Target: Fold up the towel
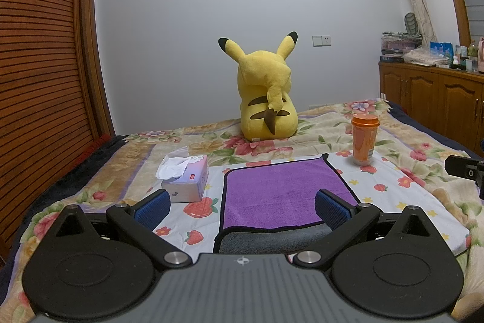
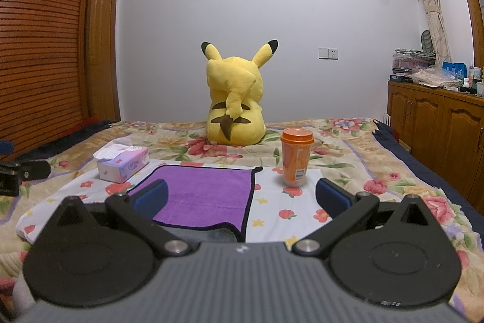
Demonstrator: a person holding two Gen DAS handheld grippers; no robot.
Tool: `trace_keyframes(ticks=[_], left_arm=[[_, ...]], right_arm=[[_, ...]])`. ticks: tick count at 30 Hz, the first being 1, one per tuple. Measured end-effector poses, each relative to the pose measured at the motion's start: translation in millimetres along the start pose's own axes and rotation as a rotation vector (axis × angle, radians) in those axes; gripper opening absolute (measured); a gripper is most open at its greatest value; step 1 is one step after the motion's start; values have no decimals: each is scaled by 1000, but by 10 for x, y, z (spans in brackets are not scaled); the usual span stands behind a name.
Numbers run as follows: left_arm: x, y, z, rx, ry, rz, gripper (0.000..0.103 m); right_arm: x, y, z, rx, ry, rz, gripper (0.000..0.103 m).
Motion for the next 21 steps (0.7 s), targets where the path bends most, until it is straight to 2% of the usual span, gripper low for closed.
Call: trace_keyframes(ticks=[8,11,21], left_arm=[[8,7,68,15,-7,-2,103],[51,27,-17,33,-15,-7,103],[-12,-185,-39,73,-39,-3,103]], right_arm=[[2,-16,-11,10,1,0,103],[8,-61,-26,27,6,-5,103],[9,-163,-51,58,25,1,103]])
Point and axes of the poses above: each gripper's, at about its wrist camera, not at the fingertips, and y roughly against the way its jaws point, x to its left, z to its top, the point moved 3 cm from there along -y, roughly the way its jaws point, and after that the axes turned 14 degrees about z, right-handed, at the moved point
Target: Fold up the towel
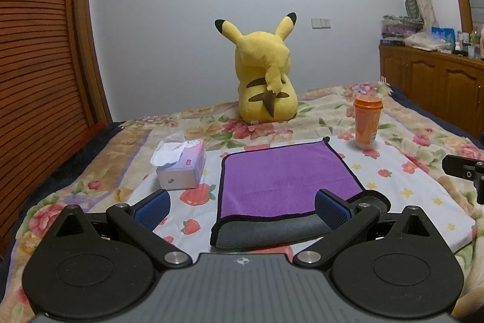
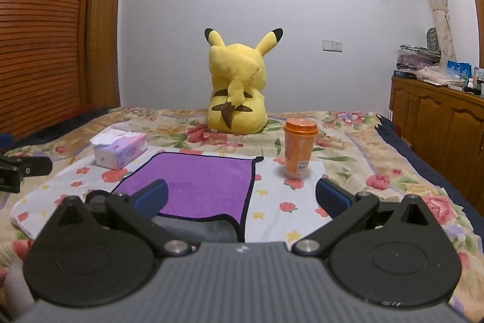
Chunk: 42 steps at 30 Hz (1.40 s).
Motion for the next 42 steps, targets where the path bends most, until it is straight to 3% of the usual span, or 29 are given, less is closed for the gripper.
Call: trace_keyframes(ticks=[15,28,42], left_arm=[[-5,-504,89,89,-9,-4,103],[-39,-798,109,117,-35,-4,103],[-7,-1250,77,162,-68,10,103]], right_arm=[[-68,-308,-42,70,-12,14,103],[-158,-648,-5,96,-24,24,103],[-160,-1087,-70,180,0,94,103]])
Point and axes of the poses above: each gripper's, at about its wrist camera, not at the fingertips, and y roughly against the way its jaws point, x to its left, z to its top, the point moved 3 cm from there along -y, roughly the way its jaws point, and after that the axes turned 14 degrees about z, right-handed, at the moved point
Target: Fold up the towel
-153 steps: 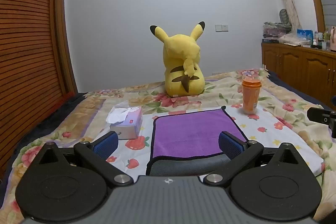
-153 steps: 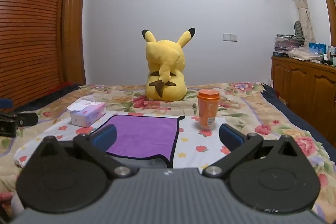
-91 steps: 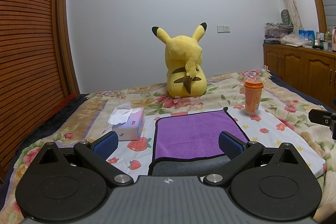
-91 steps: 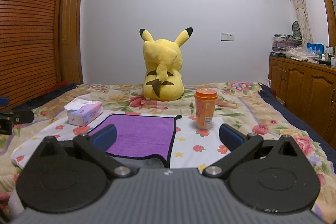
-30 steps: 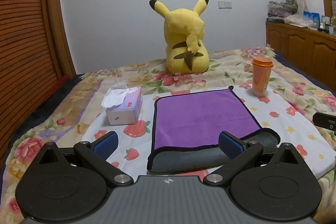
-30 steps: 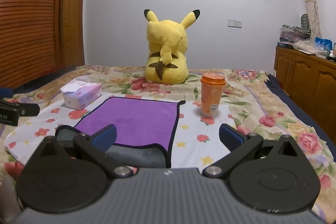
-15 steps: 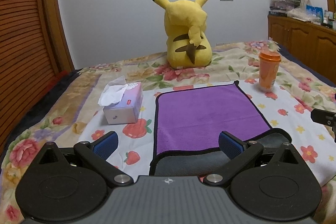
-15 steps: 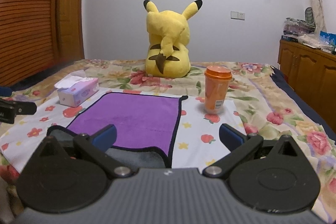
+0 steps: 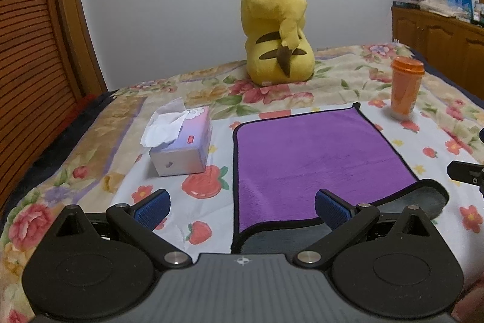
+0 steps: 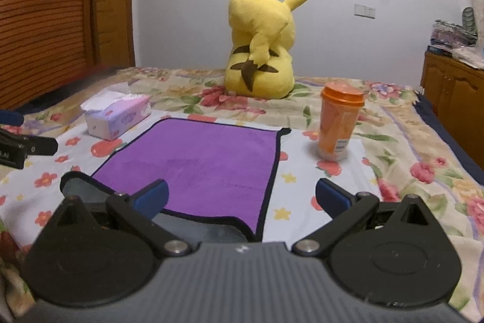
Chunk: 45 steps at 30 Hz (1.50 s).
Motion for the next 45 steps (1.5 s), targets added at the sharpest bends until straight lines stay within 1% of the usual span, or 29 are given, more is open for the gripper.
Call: trace_keyframes(ticks=[7,15,22,24,26,27,33,36,39,41,43,44,45], left_arm=[[17,-233,1,24,-27,9,103],[44,-555,-72,88,-61,12,103],[60,-799,-171,170,-62,-31,103],[55,-847,-201,194,-59,-50,103],[48,-898,-233,219,-56,-67,103],[44,-921,-248,231,-55,-72,103],[24,-1016,-314,303,-36,-114,93],[3,-1043,-343,331,-37,-131,86],[-24,-1042,-365,356,-42,-157,75],[-33,-1029,-366,361,-42,-172,70],[-38,-1020,-364,366,-34,-186,61],[-41,-1016,-365,370,-31,-194,59],[-44,-1011,-367,374,-28,-200,55]], right_arm=[[-36,-201,-27,51,3,31,103],[-75,-395,-107,121,-1,55,103],[-117,-541,-182,182,-24,86,102],[-134,-573,-201,195,-36,96,101],[-154,-603,-224,215,-58,115,89],[-165,-620,-237,224,-67,121,88],[-216,-686,-282,263,-104,141,88],[-252,-701,-292,276,-131,158,85],[-253,-711,-309,293,-147,177,79],[-244,-718,-308,304,-153,191,72],[-243,-721,-302,313,-156,202,67],[-247,-723,-302,318,-157,207,64],[-255,-725,-303,323,-158,210,62]])
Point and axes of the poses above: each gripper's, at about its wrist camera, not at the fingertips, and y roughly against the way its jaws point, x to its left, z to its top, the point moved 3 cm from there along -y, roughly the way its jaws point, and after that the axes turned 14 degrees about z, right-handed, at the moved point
